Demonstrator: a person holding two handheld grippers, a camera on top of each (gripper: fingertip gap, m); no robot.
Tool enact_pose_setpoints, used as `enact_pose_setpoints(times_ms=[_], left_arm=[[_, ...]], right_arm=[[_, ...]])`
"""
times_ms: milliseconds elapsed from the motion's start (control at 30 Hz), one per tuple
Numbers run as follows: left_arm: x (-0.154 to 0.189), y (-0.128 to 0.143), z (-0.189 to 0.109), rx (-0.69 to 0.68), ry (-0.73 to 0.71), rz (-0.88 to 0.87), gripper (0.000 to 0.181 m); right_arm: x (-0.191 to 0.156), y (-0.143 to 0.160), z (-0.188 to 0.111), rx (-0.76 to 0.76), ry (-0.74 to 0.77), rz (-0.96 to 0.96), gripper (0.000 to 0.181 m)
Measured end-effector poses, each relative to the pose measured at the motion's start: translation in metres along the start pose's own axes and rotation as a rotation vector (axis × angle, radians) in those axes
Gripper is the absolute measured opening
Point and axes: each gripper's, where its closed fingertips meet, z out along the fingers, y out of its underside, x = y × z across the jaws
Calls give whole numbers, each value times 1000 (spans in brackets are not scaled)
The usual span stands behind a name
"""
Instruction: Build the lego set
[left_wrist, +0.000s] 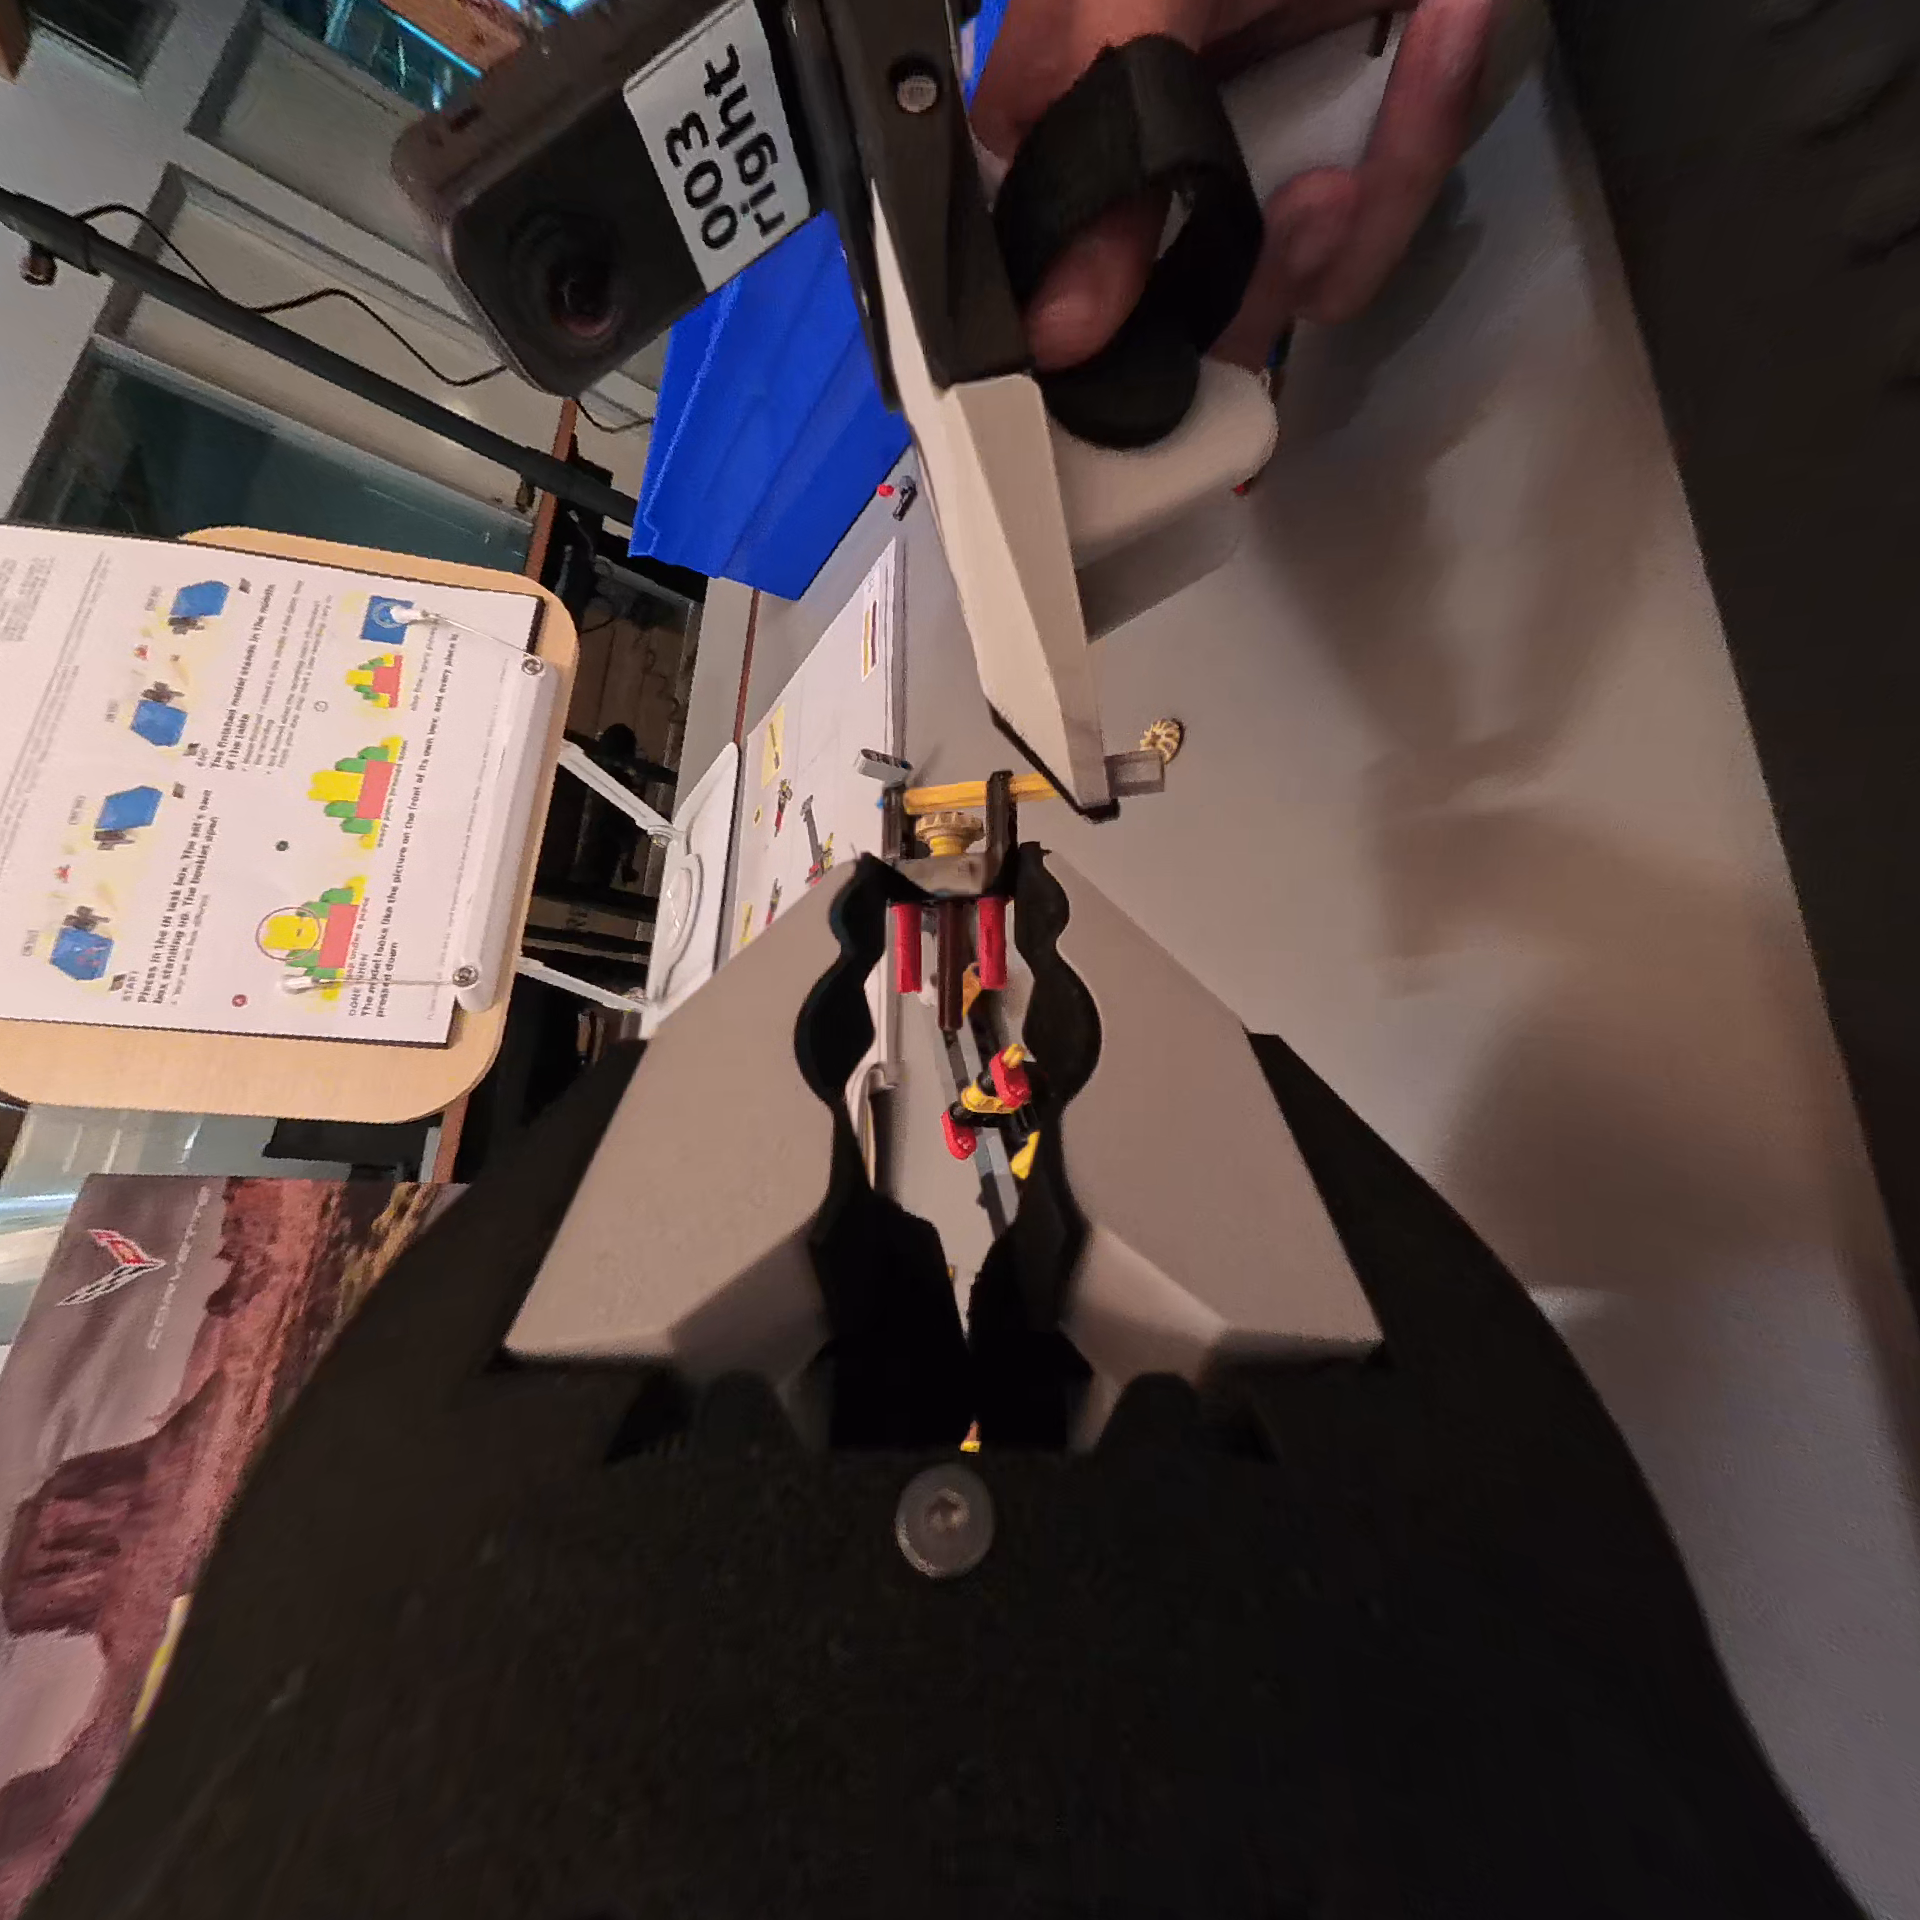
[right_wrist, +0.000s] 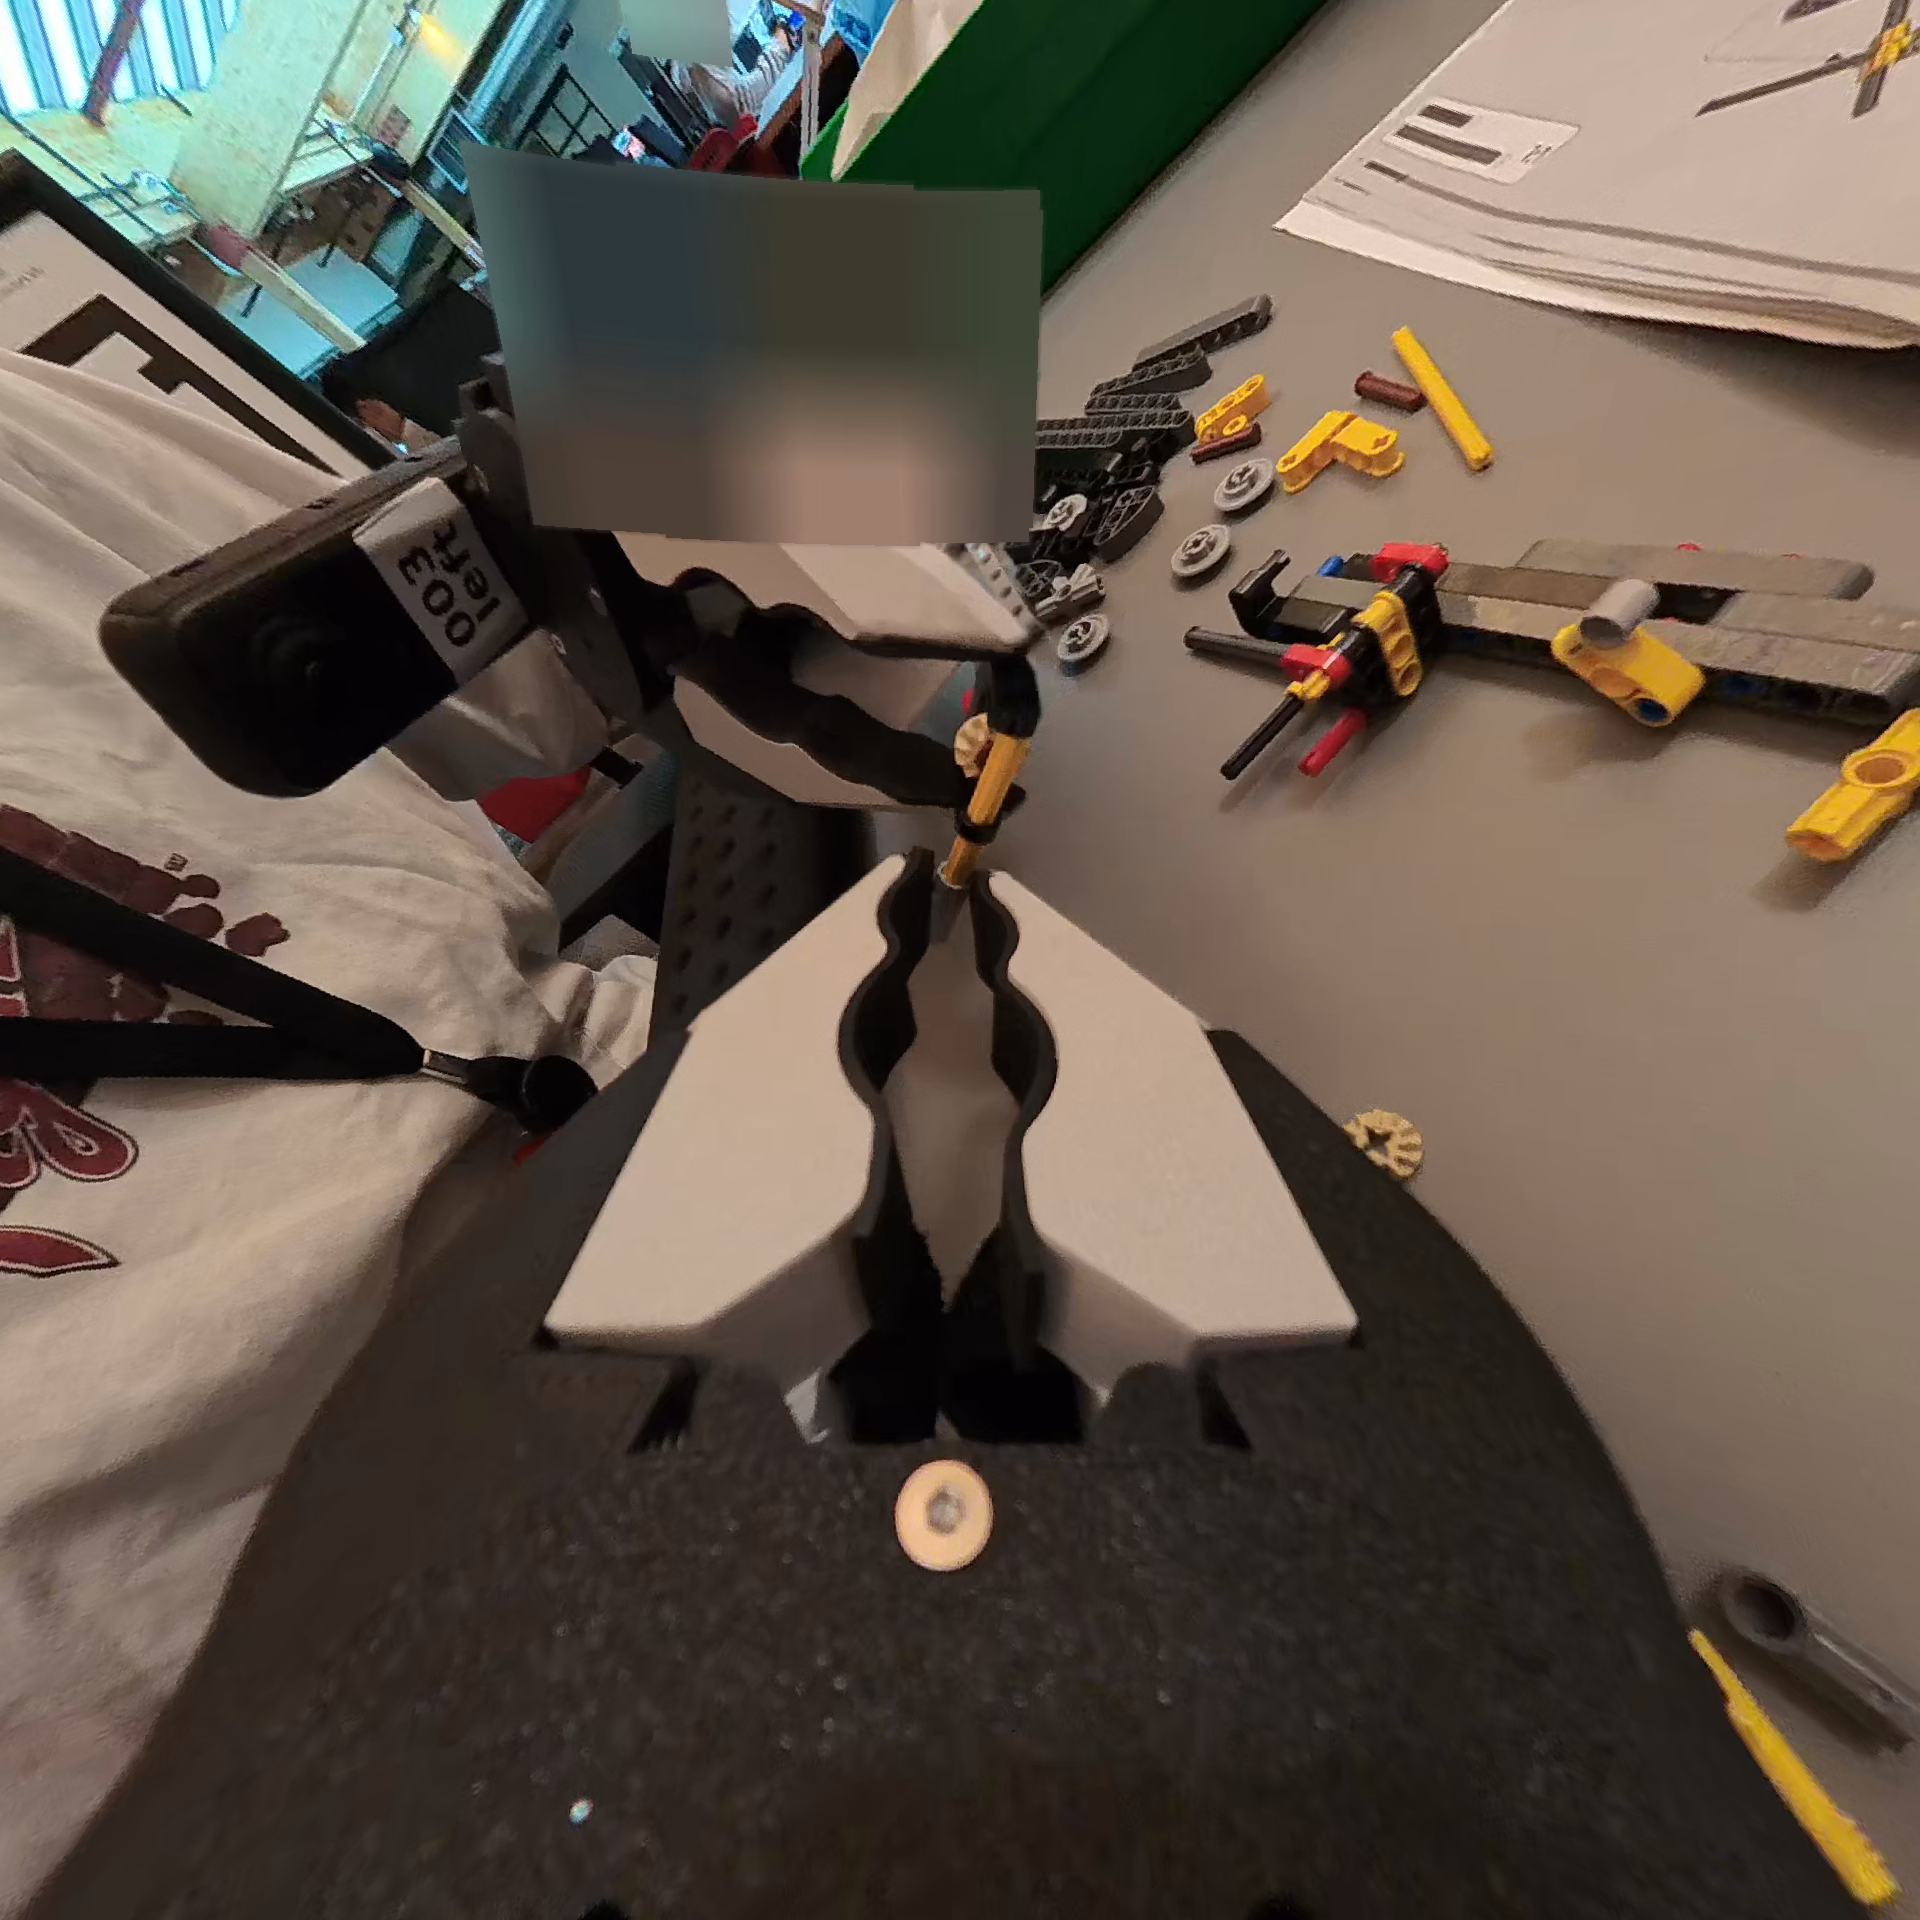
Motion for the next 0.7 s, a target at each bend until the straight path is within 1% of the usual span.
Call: enact_pose_setpoints(times_ms=[67, 167, 333, 533, 700], left_arm=[[3, 1, 1, -7, 17, -12, 23], [3, -4, 0, 16, 11, -18, 23], [3, -3, 0, 7, 8, -17, 23], [3, -1, 1, 2, 7, -19, 23], [3, -1, 2, 2, 12, -26, 23]], right_arm=[[3, 0, -1, 5, 17, 6, 6], [-1, -4, -4, 25, -16, 18, 6], [0, -4, -4, 35, 0, 8, 6], [0, 0, -2, 9, -4, 11, 6], [1, -1, -2, 19, -5, 14, 6]])
